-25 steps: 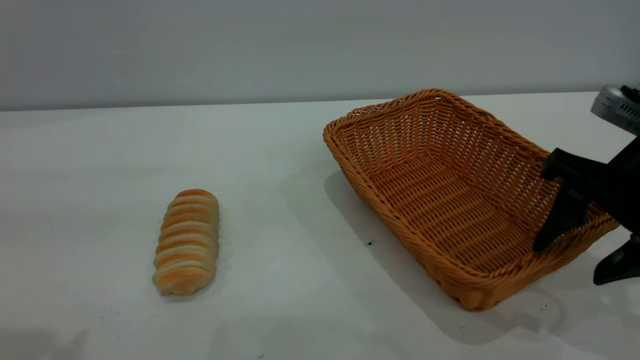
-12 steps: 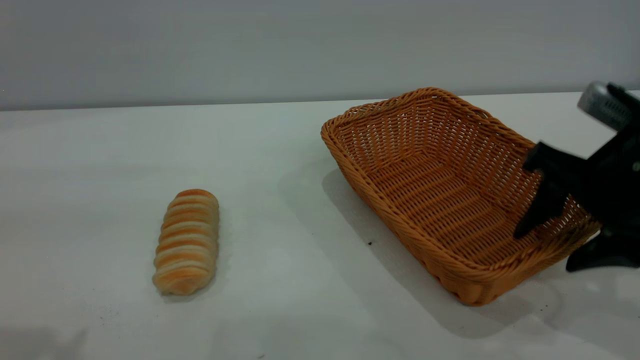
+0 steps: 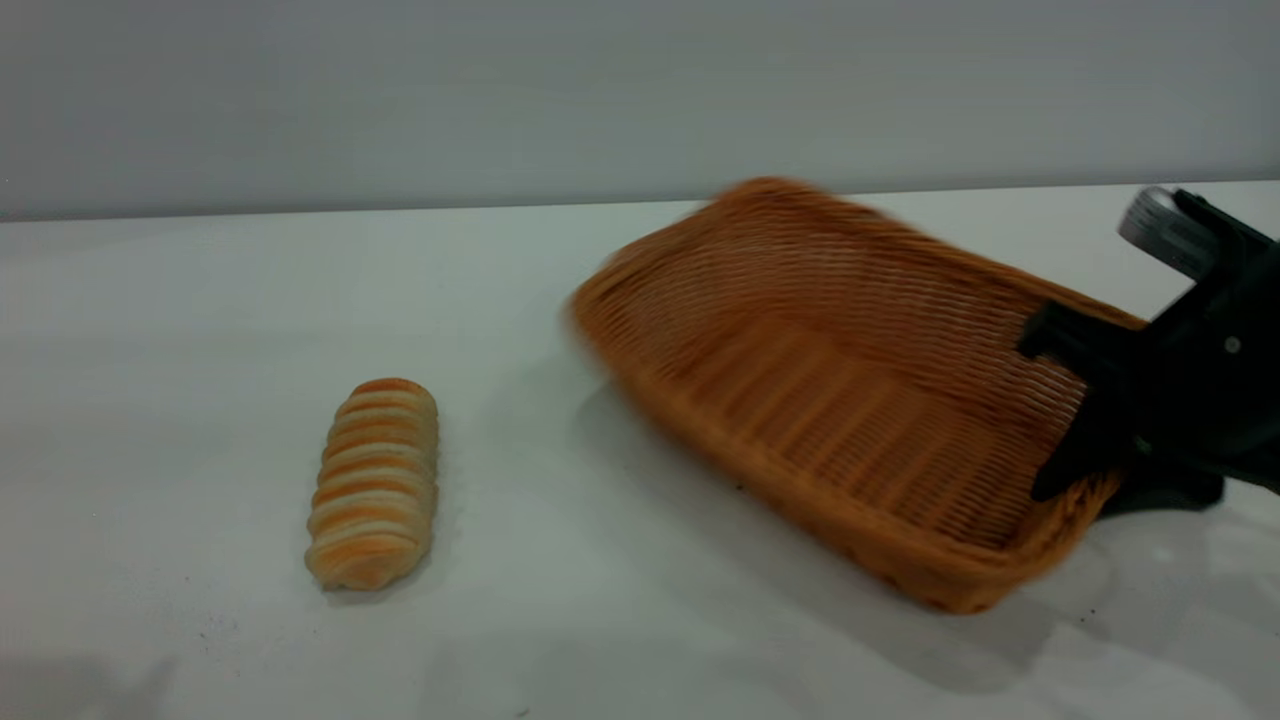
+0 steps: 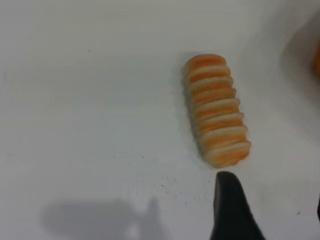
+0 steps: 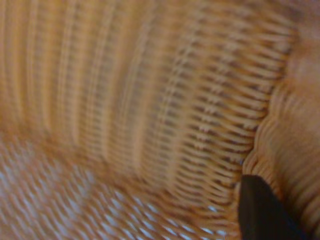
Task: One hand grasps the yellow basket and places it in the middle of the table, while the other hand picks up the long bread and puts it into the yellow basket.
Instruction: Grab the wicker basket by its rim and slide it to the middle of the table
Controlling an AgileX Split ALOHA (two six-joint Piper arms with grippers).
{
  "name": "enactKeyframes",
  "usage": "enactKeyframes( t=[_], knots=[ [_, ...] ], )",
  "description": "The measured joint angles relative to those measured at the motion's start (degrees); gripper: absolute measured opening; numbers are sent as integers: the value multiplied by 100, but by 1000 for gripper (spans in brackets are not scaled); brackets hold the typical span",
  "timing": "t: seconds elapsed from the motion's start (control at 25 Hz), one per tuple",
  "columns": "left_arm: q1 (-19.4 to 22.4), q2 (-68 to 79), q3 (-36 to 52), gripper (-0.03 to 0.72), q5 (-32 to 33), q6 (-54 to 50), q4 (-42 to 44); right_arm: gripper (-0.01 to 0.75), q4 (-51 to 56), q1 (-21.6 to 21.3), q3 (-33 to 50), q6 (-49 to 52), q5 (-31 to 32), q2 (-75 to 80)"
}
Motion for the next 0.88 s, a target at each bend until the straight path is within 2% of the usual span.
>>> enactKeyframes(
  t=[0.08, 0.4, 0.64, 0.88],
  knots=[
    [0, 0, 0, 472, -1, 0, 0, 51, -178, 0, -105, -181, 151, 19],
    [0, 0, 0, 472, -1, 0, 0, 48, -295, 139, -777, -438, 994, 49],
    [0, 0, 0, 472, 14, 0, -1, 48, -739, 591, -1133, -551, 1109, 310],
    [0, 0, 0, 472, 45, 0, -1, 83, -936, 682, -1229, -736, 818, 446]
  ],
)
